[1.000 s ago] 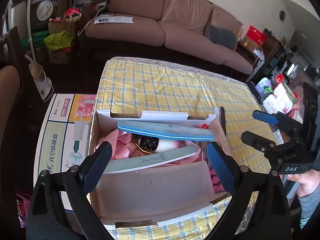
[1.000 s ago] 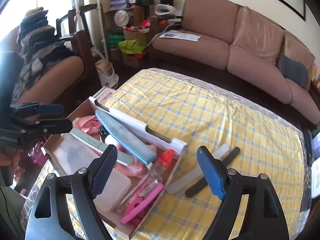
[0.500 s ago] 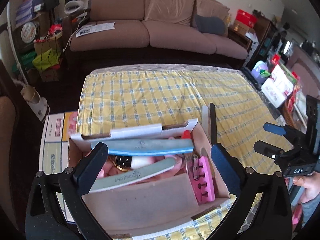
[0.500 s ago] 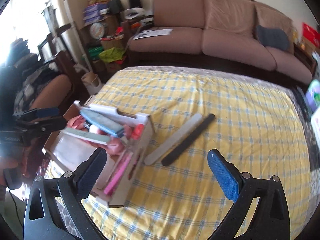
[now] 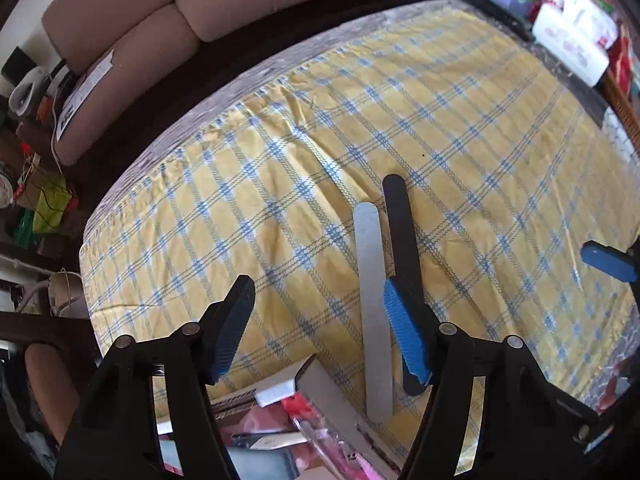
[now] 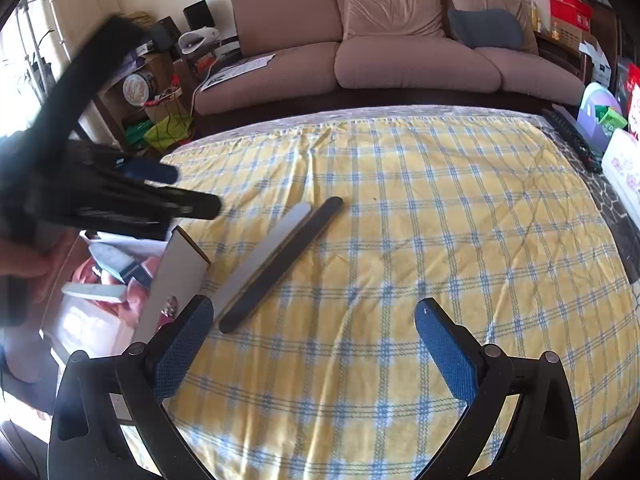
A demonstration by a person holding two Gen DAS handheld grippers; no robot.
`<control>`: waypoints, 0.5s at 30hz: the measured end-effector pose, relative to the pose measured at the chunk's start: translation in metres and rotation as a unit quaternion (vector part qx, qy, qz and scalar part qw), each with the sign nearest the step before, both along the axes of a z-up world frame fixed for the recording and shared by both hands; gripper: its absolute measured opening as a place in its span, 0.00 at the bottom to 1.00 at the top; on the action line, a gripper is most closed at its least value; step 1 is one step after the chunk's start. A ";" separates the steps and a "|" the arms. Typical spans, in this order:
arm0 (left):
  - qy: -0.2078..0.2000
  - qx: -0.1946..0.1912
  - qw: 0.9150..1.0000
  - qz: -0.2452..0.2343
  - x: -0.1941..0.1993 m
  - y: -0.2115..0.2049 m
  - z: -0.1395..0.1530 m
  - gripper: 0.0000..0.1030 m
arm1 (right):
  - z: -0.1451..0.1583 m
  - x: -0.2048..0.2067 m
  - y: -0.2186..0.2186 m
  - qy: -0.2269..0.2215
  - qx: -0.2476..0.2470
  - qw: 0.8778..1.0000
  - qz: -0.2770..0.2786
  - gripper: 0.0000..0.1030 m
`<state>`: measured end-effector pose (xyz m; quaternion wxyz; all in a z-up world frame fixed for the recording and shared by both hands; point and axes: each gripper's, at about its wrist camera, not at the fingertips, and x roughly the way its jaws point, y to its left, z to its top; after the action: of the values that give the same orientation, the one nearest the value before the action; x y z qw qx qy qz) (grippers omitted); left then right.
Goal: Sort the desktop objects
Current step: 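Reach the left tool to the grey emery board and grasp it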
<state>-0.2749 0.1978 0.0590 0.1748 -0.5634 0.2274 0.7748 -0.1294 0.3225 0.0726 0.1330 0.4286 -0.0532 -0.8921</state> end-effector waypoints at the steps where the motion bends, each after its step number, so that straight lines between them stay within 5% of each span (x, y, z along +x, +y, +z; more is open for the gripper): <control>1: -0.013 0.001 1.000 0.000 -0.002 0.005 -0.008 0.55 | -0.002 0.001 0.005 0.001 -0.007 1.000 -0.001 0.99; 7: -0.052 -0.017 0.998 0.006 -0.017 0.018 -0.040 0.42 | -0.007 0.000 0.028 0.004 -0.032 0.999 -0.005 0.99; 15: -0.059 -0.017 0.998 0.012 -0.014 0.026 -0.055 0.38 | -0.009 0.000 0.029 0.005 -0.036 0.999 -0.007 0.99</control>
<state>-0.2891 0.2240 0.0045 0.1693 -0.6137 0.2229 0.7382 -0.1292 0.3515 0.0640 0.1425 0.4182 -0.0880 -0.8928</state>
